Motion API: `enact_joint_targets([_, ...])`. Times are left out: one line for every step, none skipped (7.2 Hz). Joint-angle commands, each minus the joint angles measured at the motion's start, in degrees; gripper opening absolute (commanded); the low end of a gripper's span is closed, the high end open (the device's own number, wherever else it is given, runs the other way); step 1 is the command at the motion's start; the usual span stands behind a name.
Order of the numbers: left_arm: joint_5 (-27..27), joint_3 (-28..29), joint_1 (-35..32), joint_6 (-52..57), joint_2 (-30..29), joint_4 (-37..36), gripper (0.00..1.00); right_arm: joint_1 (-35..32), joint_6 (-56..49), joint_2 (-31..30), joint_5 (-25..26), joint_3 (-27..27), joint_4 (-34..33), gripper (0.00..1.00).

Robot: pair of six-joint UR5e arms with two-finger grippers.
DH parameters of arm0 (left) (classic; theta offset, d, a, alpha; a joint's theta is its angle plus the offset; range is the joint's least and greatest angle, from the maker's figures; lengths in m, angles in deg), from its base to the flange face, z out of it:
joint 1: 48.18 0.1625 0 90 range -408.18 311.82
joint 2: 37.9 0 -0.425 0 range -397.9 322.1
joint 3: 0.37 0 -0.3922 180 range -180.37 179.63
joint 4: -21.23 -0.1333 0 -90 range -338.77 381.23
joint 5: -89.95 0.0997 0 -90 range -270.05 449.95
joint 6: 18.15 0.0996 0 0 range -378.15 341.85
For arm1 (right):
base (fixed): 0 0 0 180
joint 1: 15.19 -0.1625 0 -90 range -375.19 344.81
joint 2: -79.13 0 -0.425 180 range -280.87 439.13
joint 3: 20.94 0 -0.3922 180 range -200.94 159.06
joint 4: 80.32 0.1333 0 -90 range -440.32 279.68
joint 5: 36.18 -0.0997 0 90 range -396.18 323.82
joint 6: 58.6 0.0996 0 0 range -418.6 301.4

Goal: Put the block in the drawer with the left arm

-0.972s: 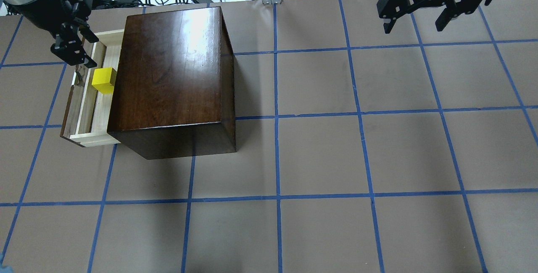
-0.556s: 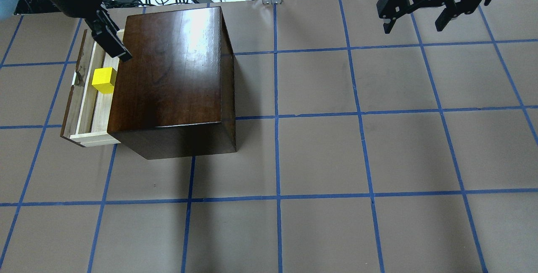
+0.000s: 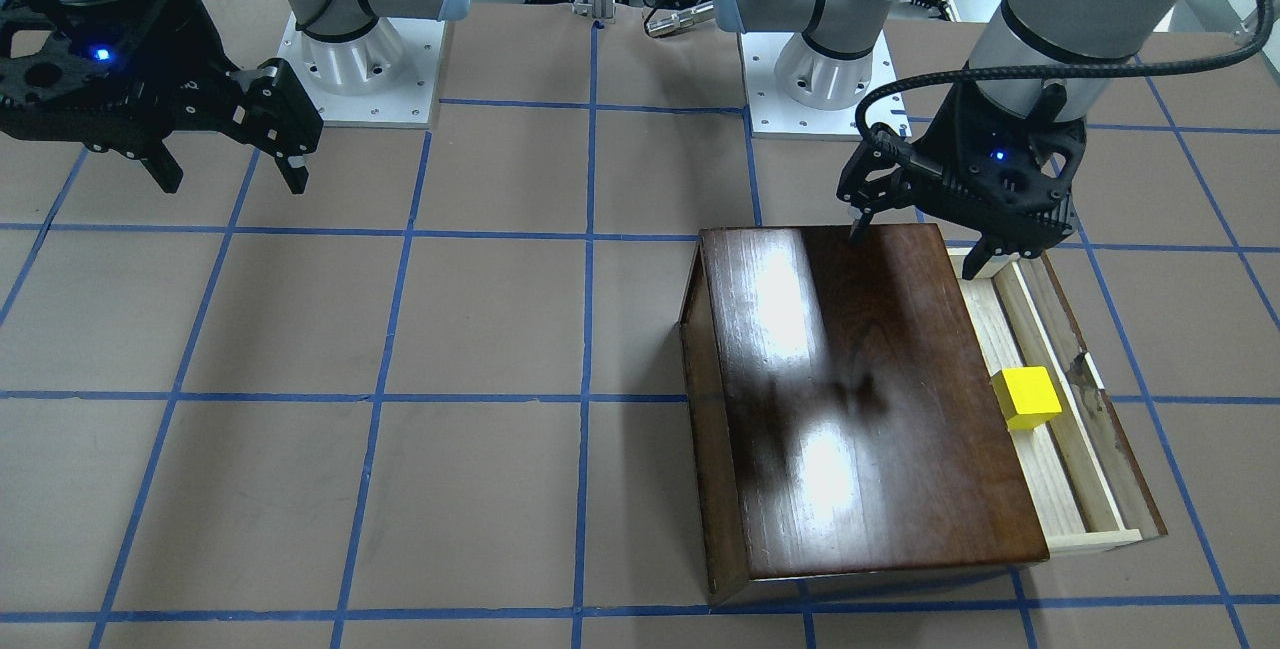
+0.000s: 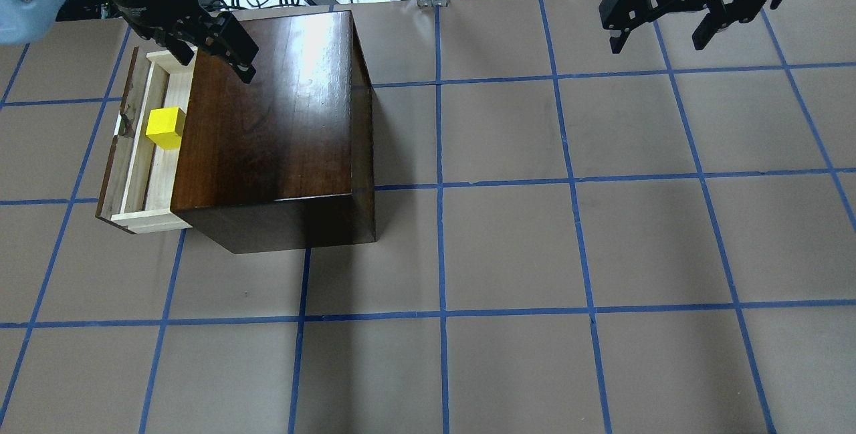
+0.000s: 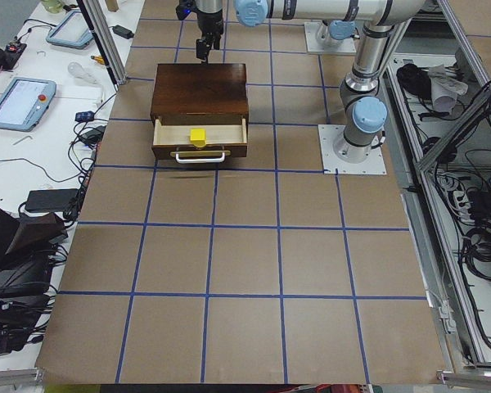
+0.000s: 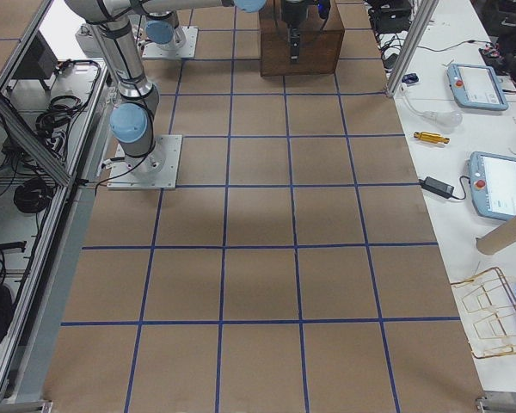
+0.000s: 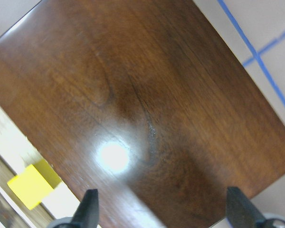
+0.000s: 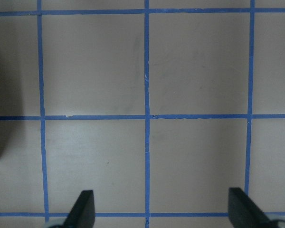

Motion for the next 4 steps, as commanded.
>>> enact_joint_targets([0.1, 0.0, -0.3, -10.2, 1.4, -0.2, 1.0, 0.0, 0.0, -0.1, 0.1, 0.0, 0.0, 1.0])
enact_joint_targets([0.0, -0.3, -0.3, -12.4, 2.1, 0.0, 1.0, 0.0, 0.0, -0.1, 0.1, 0.0, 0.0, 1.0])
enact_joint_targets([0.2, -0.9, -0.3, -12.5, 3.0, 0.1, 1.0, 0.1, 0.0, -0.1, 0.0, 0.0, 0.0, 1.0])
enact_joint_targets([0.3, -1.1, -0.3, -13.5, 3.7, 0.8, 1.0, 0.0, 0.0, -0.1, 0.0, 0.0, 0.0, 1.0])
